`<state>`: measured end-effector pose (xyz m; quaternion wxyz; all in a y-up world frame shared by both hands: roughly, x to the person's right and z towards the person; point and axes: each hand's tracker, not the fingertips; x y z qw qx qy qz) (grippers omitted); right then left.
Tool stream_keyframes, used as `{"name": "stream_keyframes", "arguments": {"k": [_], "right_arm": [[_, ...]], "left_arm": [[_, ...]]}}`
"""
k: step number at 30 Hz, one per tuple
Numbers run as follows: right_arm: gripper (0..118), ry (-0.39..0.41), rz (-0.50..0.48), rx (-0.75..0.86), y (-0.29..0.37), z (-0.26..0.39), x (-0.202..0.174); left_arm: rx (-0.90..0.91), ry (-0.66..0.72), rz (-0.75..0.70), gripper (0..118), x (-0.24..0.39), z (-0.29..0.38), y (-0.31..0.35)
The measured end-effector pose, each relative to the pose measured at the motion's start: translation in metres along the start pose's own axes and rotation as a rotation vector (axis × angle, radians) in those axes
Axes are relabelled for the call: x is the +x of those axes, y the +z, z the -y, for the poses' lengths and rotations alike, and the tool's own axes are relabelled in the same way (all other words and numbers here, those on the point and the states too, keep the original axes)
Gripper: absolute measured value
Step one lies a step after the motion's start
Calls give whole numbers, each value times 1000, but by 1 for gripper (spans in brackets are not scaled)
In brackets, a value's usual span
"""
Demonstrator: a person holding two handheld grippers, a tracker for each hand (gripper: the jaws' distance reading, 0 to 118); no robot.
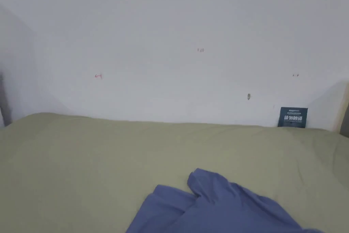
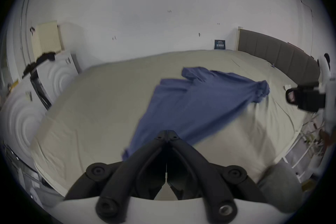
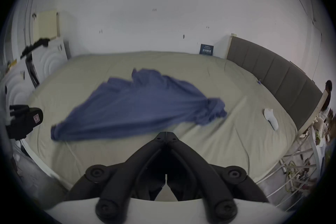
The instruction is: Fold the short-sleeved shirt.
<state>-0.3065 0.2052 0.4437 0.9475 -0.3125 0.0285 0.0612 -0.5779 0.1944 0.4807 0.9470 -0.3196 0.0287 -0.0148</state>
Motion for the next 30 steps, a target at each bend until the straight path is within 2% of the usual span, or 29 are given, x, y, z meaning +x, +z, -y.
{"name": "stream_keyframes", "arguments": {"k": [2,5,8,9,10,11,12,13,14,15,17,20,24,25,26,27,29,30], "right_arm": [[2,-7,-98,-44,3,16,-4],[2,12,-118,-43,6,24,-11],[2,14,-134,-23,6,16,-9],[2,1,-141,-16,6,12,-6],[2,-15,-148,-8,5,8,-2],[2,-23,-146,-4,4,5,1],[2,-27,-153,-4,5,-1,3],[2,-32,-172,-6,4,-4,7],[2,-41,-207,-9,3,-6,11],[2,-58,-226,-13,2,-8,14],[2,-102,-233,-9,2,-15,19],[2,-114,-247,-19,-6,-22,25],[2,-103,-230,-13,-12,-27,25],[2,-106,-231,-18,-14,-28,25],[2,-111,-231,-22,-15,-27,25],[2,-113,-231,-26,-16,-27,26],[2,-104,-224,-31,-17,-28,26],[2,-97,-220,-31,-20,-28,25]], "left_arm": [[-21,44,28,0,3,22,4],[-54,72,27,0,-4,36,11],[-77,144,-2,0,-35,23,10],[-87,173,-3,7,-49,17,6],[-103,215,-1,26,-66,11,0],[-148,260,-11,60,-84,6,-10],[-190,300,-17,72,-97,4,-19],[-244,332,-23,72,-110,4,-32],[-265,355,-13,102,-120,7,-45],[-289,371,-1,118,-125,11,-55],[-301,437,5,118,-130,16,-73],[-303,437,35,118,-122,21,-91],[-369,277,-9,116,-100,24,-117],[-378,259,-23,102,-97,25,-120],[-372,281,-8,35,-97,26,-121],[-373,306,-7,3,-96,28,-122],[-287,312,44,2,-93,29,-116],[-319,297,31,3,-92,28,-117]]}}
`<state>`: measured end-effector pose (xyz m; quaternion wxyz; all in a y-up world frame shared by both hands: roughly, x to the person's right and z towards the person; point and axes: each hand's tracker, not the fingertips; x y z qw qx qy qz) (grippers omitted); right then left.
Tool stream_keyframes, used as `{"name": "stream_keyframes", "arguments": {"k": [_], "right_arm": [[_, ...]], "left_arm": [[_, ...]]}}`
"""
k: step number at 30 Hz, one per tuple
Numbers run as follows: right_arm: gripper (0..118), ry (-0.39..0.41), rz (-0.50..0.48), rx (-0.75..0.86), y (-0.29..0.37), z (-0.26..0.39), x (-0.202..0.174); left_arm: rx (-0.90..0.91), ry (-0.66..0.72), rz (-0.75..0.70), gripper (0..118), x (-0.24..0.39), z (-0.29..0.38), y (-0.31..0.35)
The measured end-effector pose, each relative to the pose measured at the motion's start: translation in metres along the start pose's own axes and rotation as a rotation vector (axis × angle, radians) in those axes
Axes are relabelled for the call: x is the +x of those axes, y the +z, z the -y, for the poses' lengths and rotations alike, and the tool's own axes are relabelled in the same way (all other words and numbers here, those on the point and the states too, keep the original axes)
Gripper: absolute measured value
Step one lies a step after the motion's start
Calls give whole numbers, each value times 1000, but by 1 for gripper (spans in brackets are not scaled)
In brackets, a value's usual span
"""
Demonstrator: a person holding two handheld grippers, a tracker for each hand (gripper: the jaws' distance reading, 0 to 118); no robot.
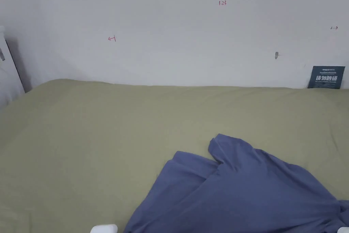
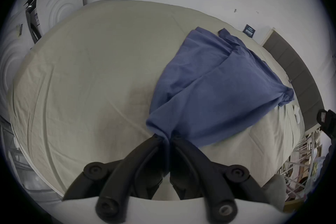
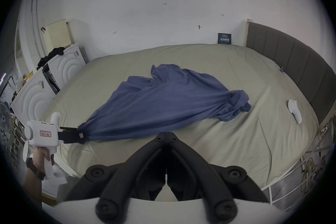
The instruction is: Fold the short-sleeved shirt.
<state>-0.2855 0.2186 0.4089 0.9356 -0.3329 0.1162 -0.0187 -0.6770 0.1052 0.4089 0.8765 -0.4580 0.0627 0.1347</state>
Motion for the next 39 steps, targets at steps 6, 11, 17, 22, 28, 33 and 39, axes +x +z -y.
{"name": "stream_keyframes", "arguments": {"k": [6,11,17,22,28,33,39], "right_arm": [[2,79,17,25,-59,-47,21],[24,298,-50,-73,-191,-150,28],[118,287,-67,-299,-367,-250,48],[114,371,-39,-360,-440,-254,52],[68,280,-49,-441,-457,-229,56],[2,242,-118,-254,-430,-231,61],[2,212,-155,-103,-360,-251,55]], "left_arm": [[19,-10,1,3,-1,-5,7],[31,-17,9,2,-2,-6,3],[-4,-19,-2,2,-3,-6,-7],[-2,-20,-17,2,0,-5,-13],[-4,-24,-15,2,-3,-8,-17],[2,-28,-18,2,-1,-7,-16],[52,29,33,2,-8,-18,-6]]}}
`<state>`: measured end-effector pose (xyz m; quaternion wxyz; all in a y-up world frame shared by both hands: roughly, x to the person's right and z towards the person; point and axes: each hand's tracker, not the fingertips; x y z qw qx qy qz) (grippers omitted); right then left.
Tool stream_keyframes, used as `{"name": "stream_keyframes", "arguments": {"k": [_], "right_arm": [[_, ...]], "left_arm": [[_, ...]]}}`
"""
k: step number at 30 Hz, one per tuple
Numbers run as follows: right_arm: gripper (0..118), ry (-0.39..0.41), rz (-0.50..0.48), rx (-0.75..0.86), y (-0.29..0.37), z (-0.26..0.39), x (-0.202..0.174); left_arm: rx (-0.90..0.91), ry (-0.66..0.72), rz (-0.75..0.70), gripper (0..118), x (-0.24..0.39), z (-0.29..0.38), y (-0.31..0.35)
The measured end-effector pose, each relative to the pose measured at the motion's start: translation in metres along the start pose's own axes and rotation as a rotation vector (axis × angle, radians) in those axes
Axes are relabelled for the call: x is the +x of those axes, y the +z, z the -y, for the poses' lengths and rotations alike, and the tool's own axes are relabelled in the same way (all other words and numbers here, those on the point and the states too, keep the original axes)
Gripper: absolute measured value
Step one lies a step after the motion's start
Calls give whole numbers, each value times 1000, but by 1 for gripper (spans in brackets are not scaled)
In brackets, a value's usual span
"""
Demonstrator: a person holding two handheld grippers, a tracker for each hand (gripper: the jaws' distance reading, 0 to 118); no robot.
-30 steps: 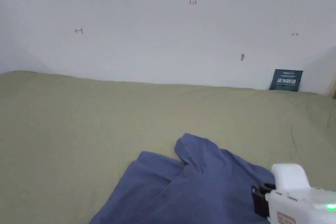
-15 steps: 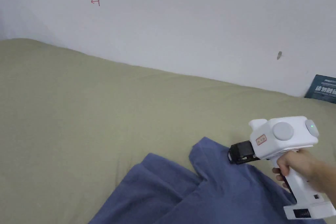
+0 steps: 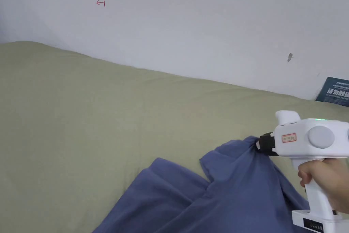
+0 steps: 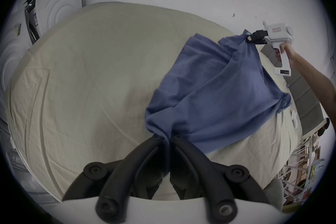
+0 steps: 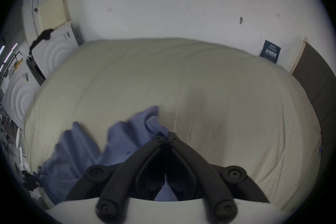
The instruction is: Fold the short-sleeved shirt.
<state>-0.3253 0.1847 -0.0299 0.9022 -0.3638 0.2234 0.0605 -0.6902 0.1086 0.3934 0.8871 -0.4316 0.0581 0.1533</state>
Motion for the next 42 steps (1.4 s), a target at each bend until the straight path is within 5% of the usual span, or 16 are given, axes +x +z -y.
{"name": "stream_keyframes", "arguments": {"k": [6,16,27,34,42], "right_arm": [[2,47,32,191,88,-27,-14],[2,60,227,505,166,-142,-7],[2,49,390,834,249,-280,-8],[2,67,296,905,273,-273,-31],[2,126,199,744,276,-159,-48]], "left_arm": [[121,-27,57,2,3,-64,13],[316,-310,77,2,47,-308,26],[602,-307,-132,2,70,-500,102],[619,-410,-240,2,44,-481,122],[482,-525,-204,2,1,-366,99]]}}
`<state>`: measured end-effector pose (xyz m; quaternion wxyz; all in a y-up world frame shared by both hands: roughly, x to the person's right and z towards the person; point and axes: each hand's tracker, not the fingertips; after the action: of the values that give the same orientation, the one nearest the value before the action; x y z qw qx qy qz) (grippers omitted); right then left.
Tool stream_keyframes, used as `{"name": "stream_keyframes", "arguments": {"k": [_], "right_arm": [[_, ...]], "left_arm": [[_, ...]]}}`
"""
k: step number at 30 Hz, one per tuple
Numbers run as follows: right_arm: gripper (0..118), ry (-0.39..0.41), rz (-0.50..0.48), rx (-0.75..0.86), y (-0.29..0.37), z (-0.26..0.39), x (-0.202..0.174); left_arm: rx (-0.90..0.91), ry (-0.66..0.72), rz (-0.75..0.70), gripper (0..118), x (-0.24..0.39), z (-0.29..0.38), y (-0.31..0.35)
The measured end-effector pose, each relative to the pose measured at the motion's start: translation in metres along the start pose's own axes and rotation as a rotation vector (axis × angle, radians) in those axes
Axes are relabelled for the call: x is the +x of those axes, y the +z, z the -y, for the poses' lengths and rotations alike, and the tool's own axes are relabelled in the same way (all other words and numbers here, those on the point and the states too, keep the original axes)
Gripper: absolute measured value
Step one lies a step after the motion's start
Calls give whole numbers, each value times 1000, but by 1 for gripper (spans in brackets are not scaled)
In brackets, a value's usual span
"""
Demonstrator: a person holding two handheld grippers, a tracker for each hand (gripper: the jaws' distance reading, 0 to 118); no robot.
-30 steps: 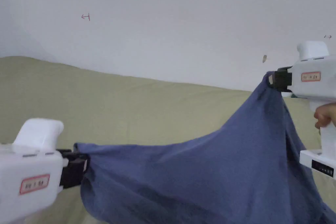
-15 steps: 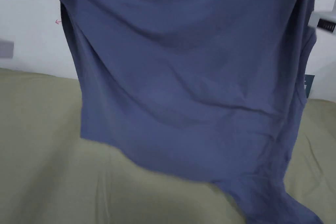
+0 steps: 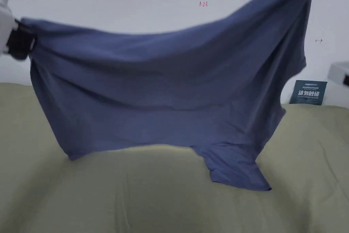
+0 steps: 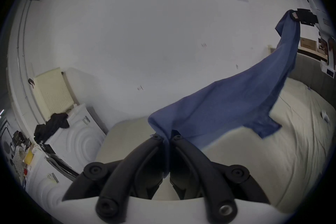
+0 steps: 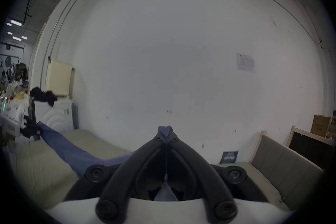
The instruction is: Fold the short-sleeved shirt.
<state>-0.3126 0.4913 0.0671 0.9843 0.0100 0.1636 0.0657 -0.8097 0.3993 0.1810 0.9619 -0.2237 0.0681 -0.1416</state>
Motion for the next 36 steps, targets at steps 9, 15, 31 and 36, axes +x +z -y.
{"name": "stream_keyframes", "arguments": {"k": [9,15,31,36], "right_arm": [[2,-148,-17,-221,158,115,-5],[2,-188,-14,-347,239,187,-18],[2,-370,72,-636,356,303,0],[7,-385,96,-697,362,315,1]], "left_arm": [[-143,30,177,2,59,147,77],[-243,21,261,3,94,222,127],[-443,-109,356,7,119,335,165],[-509,-94,364,29,118,351,173]]}}
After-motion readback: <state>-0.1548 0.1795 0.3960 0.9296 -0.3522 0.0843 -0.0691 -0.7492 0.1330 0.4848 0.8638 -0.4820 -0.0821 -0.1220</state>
